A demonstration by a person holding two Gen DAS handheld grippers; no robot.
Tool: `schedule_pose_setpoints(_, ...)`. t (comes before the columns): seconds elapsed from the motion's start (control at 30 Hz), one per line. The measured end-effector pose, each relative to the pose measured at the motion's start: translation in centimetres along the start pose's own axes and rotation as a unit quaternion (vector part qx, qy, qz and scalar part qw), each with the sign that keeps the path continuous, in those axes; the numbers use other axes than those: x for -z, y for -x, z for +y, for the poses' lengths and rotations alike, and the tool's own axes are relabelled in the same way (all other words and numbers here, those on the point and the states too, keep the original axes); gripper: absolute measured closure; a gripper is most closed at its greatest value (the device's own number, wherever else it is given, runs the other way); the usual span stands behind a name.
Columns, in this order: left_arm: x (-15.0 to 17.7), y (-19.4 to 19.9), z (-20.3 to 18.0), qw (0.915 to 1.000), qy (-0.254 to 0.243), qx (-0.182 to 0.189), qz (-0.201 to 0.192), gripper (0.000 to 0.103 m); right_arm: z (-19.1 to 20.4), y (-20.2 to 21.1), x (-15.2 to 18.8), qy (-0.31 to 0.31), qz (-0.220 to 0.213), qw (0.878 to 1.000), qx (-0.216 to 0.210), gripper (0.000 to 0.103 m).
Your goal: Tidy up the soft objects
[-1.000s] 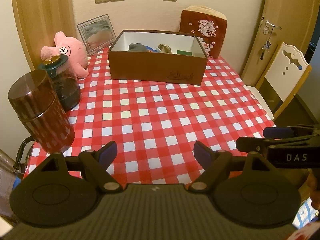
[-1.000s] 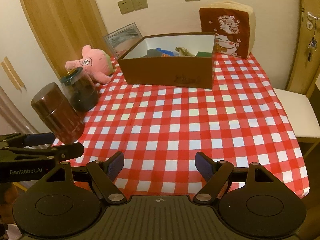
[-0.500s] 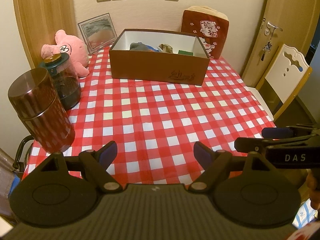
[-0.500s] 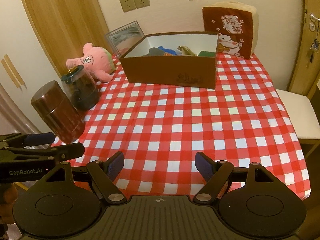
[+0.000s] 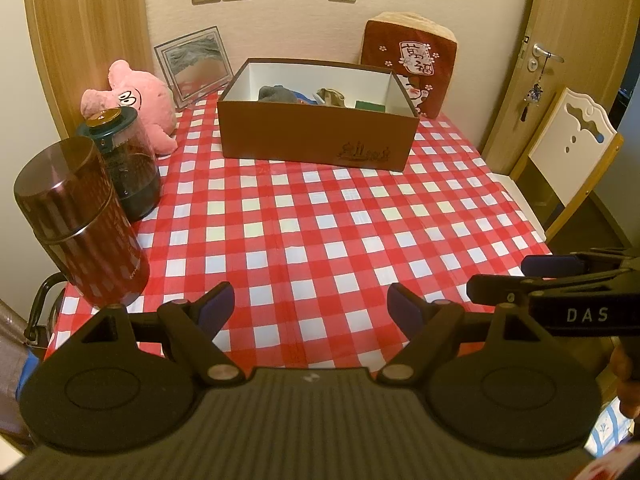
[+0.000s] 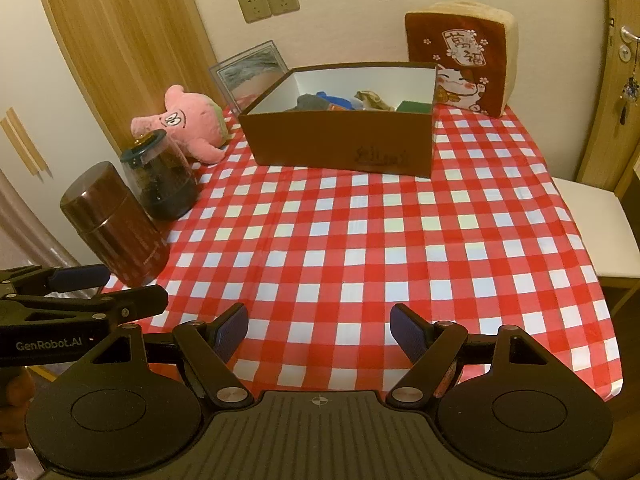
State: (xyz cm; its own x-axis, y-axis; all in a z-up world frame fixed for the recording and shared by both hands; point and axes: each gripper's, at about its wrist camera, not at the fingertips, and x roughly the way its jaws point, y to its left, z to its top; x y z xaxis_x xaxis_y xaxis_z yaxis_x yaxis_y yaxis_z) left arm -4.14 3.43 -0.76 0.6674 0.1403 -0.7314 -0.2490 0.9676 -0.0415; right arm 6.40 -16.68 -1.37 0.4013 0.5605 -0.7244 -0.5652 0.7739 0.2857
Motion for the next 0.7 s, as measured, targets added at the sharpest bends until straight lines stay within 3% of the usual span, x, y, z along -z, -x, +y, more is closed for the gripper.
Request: schedule_pose_setpoints(0.7,-0.02,-0.13,0.14,1.0,0.002,0.0,0.0,0.021,0.11,-0.08,-0.04,0.002,0.0,1.0,0.001,0.025)
